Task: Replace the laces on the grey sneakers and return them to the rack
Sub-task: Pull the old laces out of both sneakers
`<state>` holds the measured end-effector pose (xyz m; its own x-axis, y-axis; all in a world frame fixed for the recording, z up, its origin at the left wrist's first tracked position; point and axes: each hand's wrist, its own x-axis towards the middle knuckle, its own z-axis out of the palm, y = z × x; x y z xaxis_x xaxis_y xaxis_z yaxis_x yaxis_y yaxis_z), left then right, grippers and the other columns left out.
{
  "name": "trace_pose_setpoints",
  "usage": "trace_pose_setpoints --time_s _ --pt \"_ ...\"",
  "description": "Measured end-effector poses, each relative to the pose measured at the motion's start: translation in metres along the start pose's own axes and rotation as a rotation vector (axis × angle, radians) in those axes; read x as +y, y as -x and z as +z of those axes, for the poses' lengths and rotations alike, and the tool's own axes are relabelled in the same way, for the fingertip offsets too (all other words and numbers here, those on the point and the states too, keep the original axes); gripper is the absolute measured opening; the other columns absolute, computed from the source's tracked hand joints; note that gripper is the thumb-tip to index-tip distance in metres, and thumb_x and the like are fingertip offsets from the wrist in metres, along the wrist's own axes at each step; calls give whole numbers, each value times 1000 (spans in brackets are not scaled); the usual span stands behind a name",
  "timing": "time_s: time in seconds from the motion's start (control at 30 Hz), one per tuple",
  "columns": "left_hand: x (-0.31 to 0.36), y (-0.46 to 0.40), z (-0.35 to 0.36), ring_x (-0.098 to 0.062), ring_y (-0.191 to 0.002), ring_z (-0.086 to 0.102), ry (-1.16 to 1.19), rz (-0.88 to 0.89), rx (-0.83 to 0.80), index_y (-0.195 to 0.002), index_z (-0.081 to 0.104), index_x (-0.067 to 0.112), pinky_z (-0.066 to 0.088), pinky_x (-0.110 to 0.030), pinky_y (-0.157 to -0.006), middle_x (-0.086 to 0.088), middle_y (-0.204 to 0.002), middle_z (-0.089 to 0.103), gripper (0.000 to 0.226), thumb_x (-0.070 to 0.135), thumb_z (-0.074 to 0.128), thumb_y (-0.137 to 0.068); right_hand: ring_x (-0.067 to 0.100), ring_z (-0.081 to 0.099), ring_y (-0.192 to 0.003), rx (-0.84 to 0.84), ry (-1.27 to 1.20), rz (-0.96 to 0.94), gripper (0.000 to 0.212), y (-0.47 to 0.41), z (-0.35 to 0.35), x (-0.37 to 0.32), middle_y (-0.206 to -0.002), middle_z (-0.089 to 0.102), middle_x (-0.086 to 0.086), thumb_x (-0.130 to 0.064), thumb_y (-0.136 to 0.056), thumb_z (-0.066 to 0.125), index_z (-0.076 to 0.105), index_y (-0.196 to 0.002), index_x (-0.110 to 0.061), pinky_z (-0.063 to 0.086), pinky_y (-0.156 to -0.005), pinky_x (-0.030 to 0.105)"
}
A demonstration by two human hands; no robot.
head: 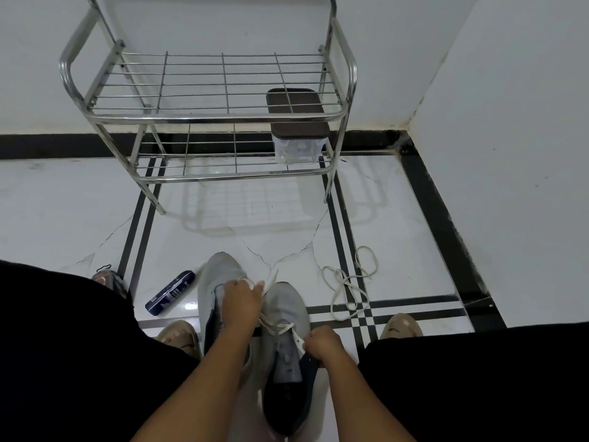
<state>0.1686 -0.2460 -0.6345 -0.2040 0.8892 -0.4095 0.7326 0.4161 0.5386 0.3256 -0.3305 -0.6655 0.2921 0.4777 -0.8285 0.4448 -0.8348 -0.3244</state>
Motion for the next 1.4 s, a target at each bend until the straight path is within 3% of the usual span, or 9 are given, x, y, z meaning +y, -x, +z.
trace_pose_setpoints --time_s 0.17,0.33,0.5,0.57,0.77,0.93,1.13,1.27,1.4 --pt "4 45 18 -30 -94 54 -203 229 185 -112 50 7 47 -39 -73 -13 -110 53 49 21 77 -73 27 65 -86 -93 -98 77 13 -9 -3 0 -91 64 17 -7 -70 68 58 -78 -11 59 -76 40" --pt "-19 55 38 -25 -110 58 -479 179 -251 -118 50 13 48 -33 -82 -6 -118 59 35 34 55 -90 27 64 -80 -94 -140 62 11 1 -7 -3 -84 62 18 -1 -73 68 62 -82 -4 57 -72 40" --pt "-27 59 35 -29 -100 63 -259 37 -155 -103 60 7 51 -34 -82 -12 -107 66 24 22 42 -95 27 66 -102 -70 -33 51 10 3 -6 -2 -111 67 14 -13 -82 63 63 -91 -10 55 -56 21" --pt "-24 54 29 -30 -100 64 -202 -32 -187 -100 67 6 50 -33 -80 -13 -104 69 29 25 47 -94 26 64 -108 -19 6 -13 25 5 -4 -4 -117 66 12 -16 -87 56 65 -109 -9 54 -72 24" --pt "-26 47 24 -26 -91 67 -102 -118 -266 -86 73 10 53 -30 -77 -9 -93 73 18 21 58 -88 24 59 -107 86 153 -346 31 11 15 -27 -119 57 3 -9 -85 50 66 -106 -25 45 -83 26" --pt "-25 49 19 -26 -90 67 -62 -143 -288 -70 68 16 50 -28 -74 -8 -90 73 16 17 62 -85 22 58 -98 113 380 -453 18 7 30 -22 -102 47 0 -31 -88 56 67 -97 -21 50 -83 30" --pt "-26 47 21 -26 -94 67 -29 -160 -301 -79 72 15 51 -29 -80 -9 -95 73 11 18 63 -85 28 65 -82 206 -103 -226 37 -4 -18 -10 -87 66 13 -43 -93 53 62 -83 -9 56 -75 40" --pt "-27 48 23 -25 -92 67 9 -145 -331 -74 69 11 45 -24 -71 -11 -94 72 12 18 67 -83 22 63 -88 160 213 -378 23 -2 -9 -28 -81 65 1 -29 -85 59 59 -64 -19 51 -81 31" --pt "-28 48 23 -26 -91 66 21 -158 -328 -61 59 14 37 -22 -65 -14 -91 71 25 14 65 -84 24 49 -120 138 590 -398 25 9 17 -36 -117 64 0 -26 -88 51 72 -102 -22 39 -101 35"
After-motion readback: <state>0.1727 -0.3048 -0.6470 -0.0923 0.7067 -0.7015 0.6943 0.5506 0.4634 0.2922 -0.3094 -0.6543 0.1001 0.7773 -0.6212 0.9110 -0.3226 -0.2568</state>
